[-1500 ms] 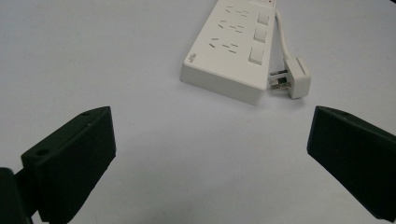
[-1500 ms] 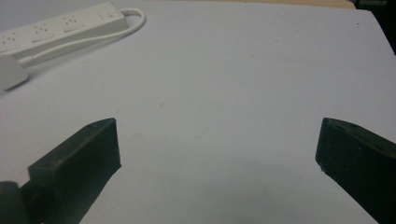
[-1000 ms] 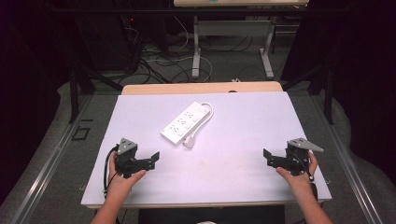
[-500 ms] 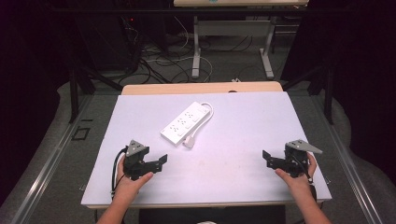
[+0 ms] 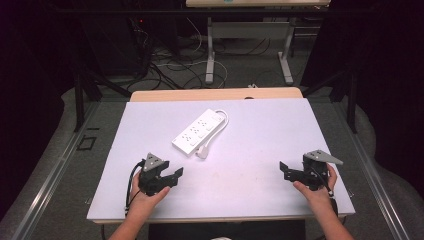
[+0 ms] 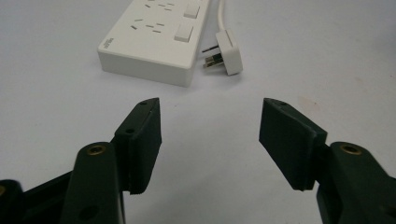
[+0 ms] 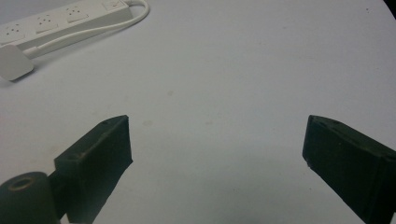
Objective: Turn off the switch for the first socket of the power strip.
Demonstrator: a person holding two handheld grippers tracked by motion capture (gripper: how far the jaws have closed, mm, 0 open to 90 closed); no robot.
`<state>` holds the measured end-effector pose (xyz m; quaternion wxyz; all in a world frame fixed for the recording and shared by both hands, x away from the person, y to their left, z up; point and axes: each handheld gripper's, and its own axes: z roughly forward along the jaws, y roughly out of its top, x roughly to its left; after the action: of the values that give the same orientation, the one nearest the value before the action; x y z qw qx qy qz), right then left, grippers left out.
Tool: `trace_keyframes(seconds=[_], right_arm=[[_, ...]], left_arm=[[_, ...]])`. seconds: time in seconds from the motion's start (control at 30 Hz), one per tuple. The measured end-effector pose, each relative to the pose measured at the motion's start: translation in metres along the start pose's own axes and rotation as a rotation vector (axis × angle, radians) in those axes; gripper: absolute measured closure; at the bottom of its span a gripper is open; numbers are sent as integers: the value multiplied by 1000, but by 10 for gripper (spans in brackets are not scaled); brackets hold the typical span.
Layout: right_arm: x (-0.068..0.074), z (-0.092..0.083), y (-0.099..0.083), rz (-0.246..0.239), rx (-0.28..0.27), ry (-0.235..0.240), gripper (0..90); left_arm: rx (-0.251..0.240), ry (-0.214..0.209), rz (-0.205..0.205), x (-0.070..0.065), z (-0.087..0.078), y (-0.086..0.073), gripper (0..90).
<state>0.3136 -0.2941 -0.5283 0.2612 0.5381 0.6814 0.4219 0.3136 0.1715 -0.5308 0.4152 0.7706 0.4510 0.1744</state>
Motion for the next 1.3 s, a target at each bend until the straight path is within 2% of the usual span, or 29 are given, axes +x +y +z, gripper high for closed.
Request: trace_keyframes(seconds=[0.17, 0.2, 0.37, 0.43, 0.53, 0.57, 0.7, 0.83, 1.07, 1.23, 1.27, 1.3], right_arm=[[0, 0, 0, -6, 2, 3, 83], [0, 1, 0, -1, 1, 2, 85], [0, 1, -1, -1, 1, 2, 87], [0, 1, -1, 0, 1, 1, 89], [0, 1, -1, 0, 1, 1, 92], [1, 1, -1, 1, 1, 2, 93], [1, 2, -1, 0, 2, 6, 97], [1, 2, -1, 2, 4, 8, 99], [1, 2, -1, 2, 1, 9, 102], [1, 2, -1, 4, 0, 8, 106], [1, 2, -1, 5, 0, 8, 107], [1, 1, -1, 5, -1, 7, 108]], left_arm=[[9, -4, 17, -3, 3, -1, 447], [21, -4, 33, -4, 4, -1, 453], [15, -5, 45, -7, 5, -1, 463], [30, -27, 55, -10, 6, -1, 472], [27, -42, 56, -14, 8, -1, 472], [32, -49, 79, -16, 9, -2, 471], [41, -58, 93, -20, 11, -3, 472], [58, -76, 103, -23, 13, -3, 520], [75, -71, 104, -24, 14, -4, 574], [81, -59, 86, -22, 14, -3, 628], [84, -58, 65, -21, 14, -2, 641], [81, -55, 63, -20, 14, -1, 660]])
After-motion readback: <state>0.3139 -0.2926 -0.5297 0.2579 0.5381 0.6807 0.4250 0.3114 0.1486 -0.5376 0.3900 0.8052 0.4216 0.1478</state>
